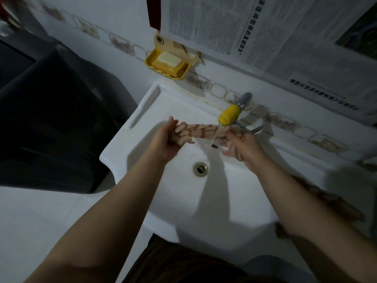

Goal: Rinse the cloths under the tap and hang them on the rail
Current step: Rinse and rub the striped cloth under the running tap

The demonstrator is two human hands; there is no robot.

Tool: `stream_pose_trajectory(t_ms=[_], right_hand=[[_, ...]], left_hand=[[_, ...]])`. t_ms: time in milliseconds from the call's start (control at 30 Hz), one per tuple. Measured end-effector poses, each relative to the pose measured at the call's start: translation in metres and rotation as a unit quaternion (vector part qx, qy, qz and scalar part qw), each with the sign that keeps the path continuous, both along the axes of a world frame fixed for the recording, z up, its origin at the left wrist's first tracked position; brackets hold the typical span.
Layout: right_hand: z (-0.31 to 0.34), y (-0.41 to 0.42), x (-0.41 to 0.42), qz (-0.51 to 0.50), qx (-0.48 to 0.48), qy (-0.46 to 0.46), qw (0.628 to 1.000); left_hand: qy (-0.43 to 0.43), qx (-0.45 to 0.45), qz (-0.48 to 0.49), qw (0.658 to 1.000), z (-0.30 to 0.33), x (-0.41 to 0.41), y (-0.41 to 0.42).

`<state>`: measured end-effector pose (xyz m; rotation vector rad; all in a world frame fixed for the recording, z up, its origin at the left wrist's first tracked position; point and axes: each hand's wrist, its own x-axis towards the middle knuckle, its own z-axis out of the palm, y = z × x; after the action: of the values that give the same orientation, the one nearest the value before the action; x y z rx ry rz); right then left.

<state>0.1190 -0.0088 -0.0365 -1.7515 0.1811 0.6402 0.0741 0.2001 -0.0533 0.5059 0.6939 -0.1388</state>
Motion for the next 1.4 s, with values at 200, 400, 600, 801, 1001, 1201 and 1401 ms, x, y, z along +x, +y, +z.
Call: stream_pose_trajectory(t_ms=[200, 400, 600, 801, 1001, 1201, 1401], right_hand=[[0.027, 0.053, -0.009, -0.145, 0.311, 0.130, 0.930], [0.002, 0.047, -0.014, -0.189, 0.216, 0.030, 0.957], [-0.008, 0.039, -0.013, -0.281, 0.197, 0.031, 0.939], [-0.004, 0.051, -0.024, -0.251, 0.367, 0.183, 0.877], [-0.004, 0.069, -0.024, -0.252, 0.380, 0.178, 0.872], [0.012, 0.079, -0.017, -0.218, 0.290, 0.193, 0.911], [0.010, 0.075, -0.012, -0.197, 0.196, 0.181, 0.943]], left_hand=[[0.089, -0.098, -0.103, 0.986, -0.023, -0.016, -0.054], [0.055, -0.177, -0.067, 0.980, -0.011, 0.003, -0.060], [-0.093, 0.108, -0.101, 0.985, 0.012, 0.018, -0.079], [-0.253, 0.526, -0.285, 0.760, 0.011, -0.017, -0.086], [-0.240, 0.770, -0.372, 0.460, 0.013, -0.007, -0.059], [-0.152, 0.731, -0.436, 0.502, 0.017, 0.002, -0.035], [-0.195, 0.275, -0.399, 0.852, 0.016, -0.012, -0.009]])
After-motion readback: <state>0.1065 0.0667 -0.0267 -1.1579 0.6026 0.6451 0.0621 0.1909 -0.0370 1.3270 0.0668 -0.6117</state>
